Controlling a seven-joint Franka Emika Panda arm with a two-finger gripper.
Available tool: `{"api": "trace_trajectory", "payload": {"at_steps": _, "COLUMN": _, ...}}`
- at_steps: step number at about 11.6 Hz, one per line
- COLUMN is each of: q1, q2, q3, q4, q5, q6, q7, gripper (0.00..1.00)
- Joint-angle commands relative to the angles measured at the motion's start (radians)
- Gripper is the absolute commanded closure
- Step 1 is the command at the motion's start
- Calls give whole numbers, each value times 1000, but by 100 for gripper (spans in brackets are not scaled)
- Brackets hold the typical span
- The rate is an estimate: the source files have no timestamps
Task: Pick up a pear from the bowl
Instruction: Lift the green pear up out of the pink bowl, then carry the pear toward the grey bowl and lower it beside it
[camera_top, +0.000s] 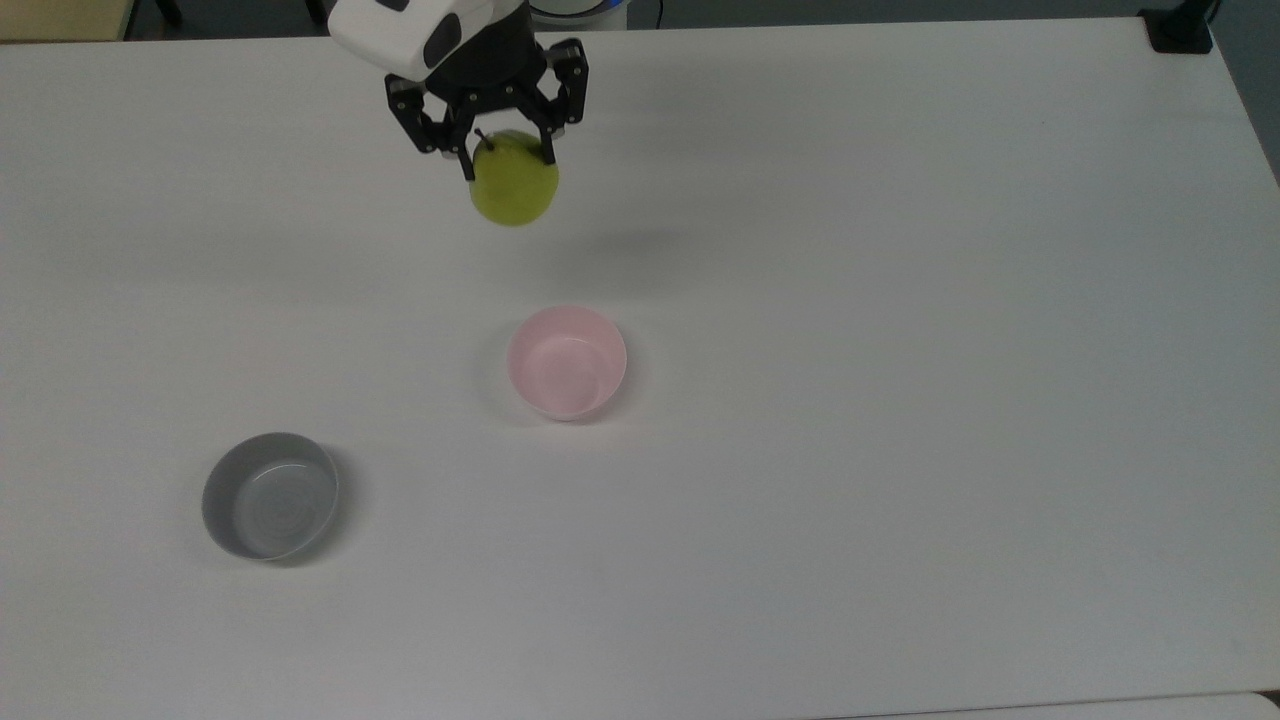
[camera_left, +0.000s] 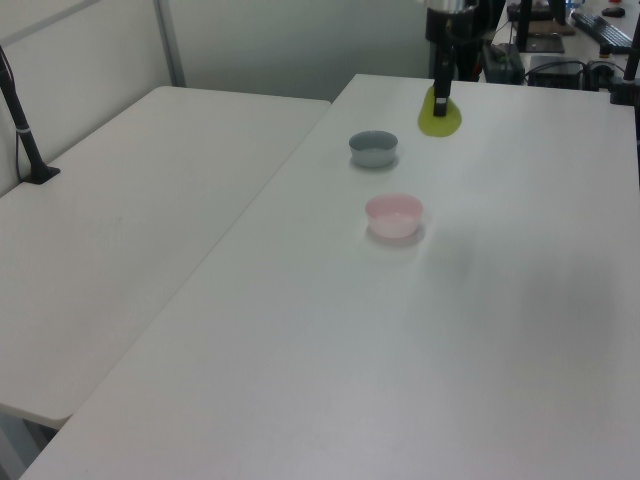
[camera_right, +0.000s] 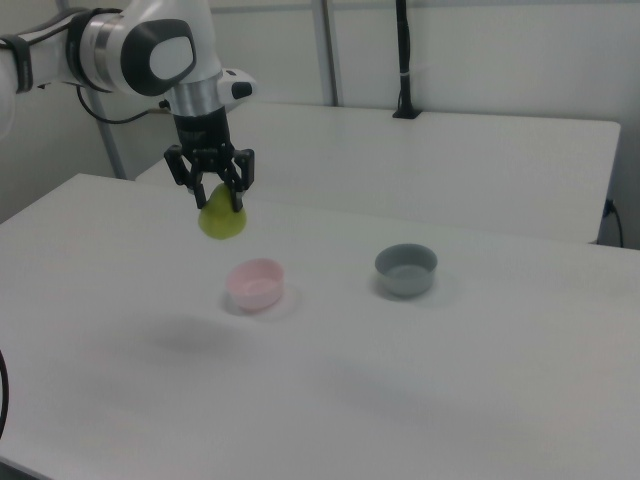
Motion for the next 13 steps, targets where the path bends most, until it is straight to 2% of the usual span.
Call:
{"api": "trace_trajectory", "payload": {"at_steps": 1, "q1": -55, "q2": -5, "q3": 17, "q4": 20, "q5": -15, "q6": -109, "q7": 4, "gripper": 100}}
{"api": "trace_trajectory", "payload": {"at_steps": 7, "q1": -227, "q2": 8, "q3": 0, "q4": 12, "q5": -26, "q6": -39, "q7": -240, "gripper": 100}}
{"api": "trace_trajectory", "payload": {"at_steps": 10, "q1": -257, "q2": 39, "q3": -15, "q4": -52, "q5": -24, "q6": 154, "q7": -256, "gripper": 100}}
{"api": "trace_trajectory", "payload": {"at_steps": 13, "q1": -266, "q2": 149, "q3": -23, "q4": -63, "q5": -21, "q6": 328, "q7": -225, "gripper": 100}}
